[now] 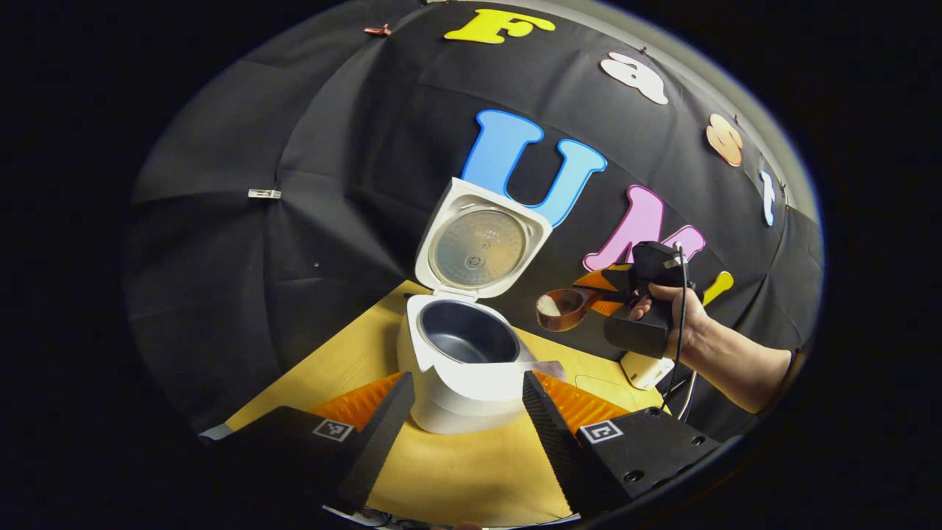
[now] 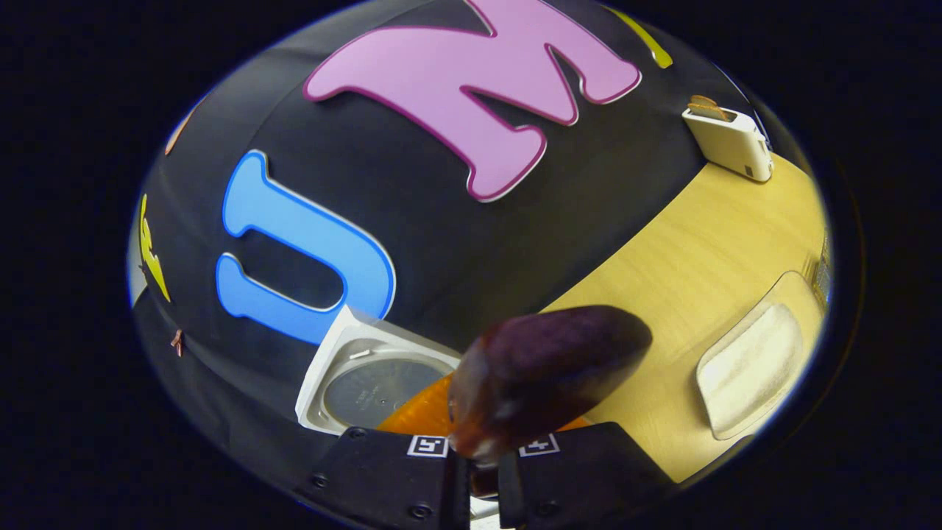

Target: Close the left gripper, press the button to open the rice cooker; take a wooden spoon from the chopstick holder with the right hand, scoop a spoonful of rice and pour it into the rice cooker, then put the wooden spoon back into the chopstick holder.

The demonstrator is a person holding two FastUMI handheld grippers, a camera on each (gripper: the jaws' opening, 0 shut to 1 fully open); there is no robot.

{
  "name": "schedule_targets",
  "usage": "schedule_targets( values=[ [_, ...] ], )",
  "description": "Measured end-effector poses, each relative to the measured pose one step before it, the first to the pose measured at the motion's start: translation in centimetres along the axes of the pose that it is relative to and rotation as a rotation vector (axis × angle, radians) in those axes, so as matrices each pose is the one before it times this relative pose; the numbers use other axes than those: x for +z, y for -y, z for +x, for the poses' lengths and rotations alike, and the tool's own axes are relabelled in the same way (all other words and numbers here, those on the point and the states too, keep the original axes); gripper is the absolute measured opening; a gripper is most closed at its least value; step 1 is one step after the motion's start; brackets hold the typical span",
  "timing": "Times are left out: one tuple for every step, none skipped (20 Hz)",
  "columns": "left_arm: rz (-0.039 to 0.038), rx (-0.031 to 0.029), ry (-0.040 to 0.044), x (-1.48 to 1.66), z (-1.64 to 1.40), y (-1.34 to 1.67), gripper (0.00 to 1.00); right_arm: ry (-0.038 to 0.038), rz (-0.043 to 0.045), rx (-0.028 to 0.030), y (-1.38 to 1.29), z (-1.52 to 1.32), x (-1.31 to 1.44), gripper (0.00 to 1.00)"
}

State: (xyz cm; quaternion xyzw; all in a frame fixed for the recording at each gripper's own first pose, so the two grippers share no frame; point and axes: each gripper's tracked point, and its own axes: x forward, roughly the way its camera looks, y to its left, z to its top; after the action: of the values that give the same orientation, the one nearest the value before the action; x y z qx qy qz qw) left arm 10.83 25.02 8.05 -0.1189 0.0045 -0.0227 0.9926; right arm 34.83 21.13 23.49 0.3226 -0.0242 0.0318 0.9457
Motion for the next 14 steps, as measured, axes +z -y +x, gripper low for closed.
schedule_targets(
  values=[
    [-0.00855, 0.00988, -0.00119, -0.069, -0.001, -0.427, 0.95, -0.01027, -0.03218, 0.00679, -0.510, 0.794, -1.100, 0.07],
    [-0.00551, 0.00948, -0.00353, 0.051, -0.029, -0.483, 0.91, -0.00239, -0.04966, 0.00894, -0.419, 0.599, -0.944, 0.07],
    [-0.00307, 0.00895, -0.00286, 0.143, 0.002, -0.317, 0.91, 0.00112, -0.06767, 0.00549, -0.386, 0.801, -0.880, 0.07],
    [-0.00165, 0.00622, -0.00334, -0.055, 0.068, -0.464, 0.95, 0.00030, -0.06892, 0.00471, -0.358, 0.868, -0.585, 0.07],
    [-0.00251, 0.00326, -0.00753, -0.073, 0.126, -0.247, 0.95, -0.00196, -0.06462, 0.01042, -0.505, 0.628, -0.615, 0.07],
    [-0.00124, -0.00351, -0.00173, 0.138, -0.063, -0.004, 0.91, -0.00454, -0.05957, 0.01296, -0.593, 0.553, -0.464, 0.07],
    [0.00386, -0.00555, 0.00608, 0.279, 0.037, 0.103, 0.95, 0.00595, -0.05983, 0.00927, -0.889, 0.563, -0.320, 0.07],
    [0.00795, -0.00389, 0.00576, 0.264, 0.058, 0.122, 0.95, 0.01262, -0.07225, 0.00764, -0.677, 0.393, -0.128, 0.07],
    [0.00718, -0.00137, 0.00113, -0.013, -0.019, -0.089, 0.95, 0.01069, -0.07353, 0.00651, -0.411, 0.291, -0.248, 0.07],
    [0.00482, 0.00222, -0.00048, -0.004, 0.048, -0.164, 0.95, 0.00856, -0.07191, 0.00681, -0.324, 0.154, 0.001, 0.07],
    [0.00066, 0.00010, -0.00138, -0.047, 0.078, -0.099, 0.95, 0.00519, -0.06563, 0.00565, -0.579, 0.136, -0.197, 0.07],
    [-0.00219, 0.00109, -0.00128, -0.041, -0.035, -0.151, 0.95, 0.00565, -0.06569, 0.00421, -0.601, 0.207, -0.303, 0.07],
    [-0.00463, -0.00051, -0.00344, -0.171, -0.044, -0.178, 0.95, 0.00969, -0.07978, 0.01187, -0.708, 0.049, -0.273, 0.07],
    [-0.00310, 0.00151, -0.00384, -0.205, 0.071, -0.239, 0.95, 0.01050, -0.09284, 0.01226, -0.672, 0.062, -0.224, 0.07]
  ],
)
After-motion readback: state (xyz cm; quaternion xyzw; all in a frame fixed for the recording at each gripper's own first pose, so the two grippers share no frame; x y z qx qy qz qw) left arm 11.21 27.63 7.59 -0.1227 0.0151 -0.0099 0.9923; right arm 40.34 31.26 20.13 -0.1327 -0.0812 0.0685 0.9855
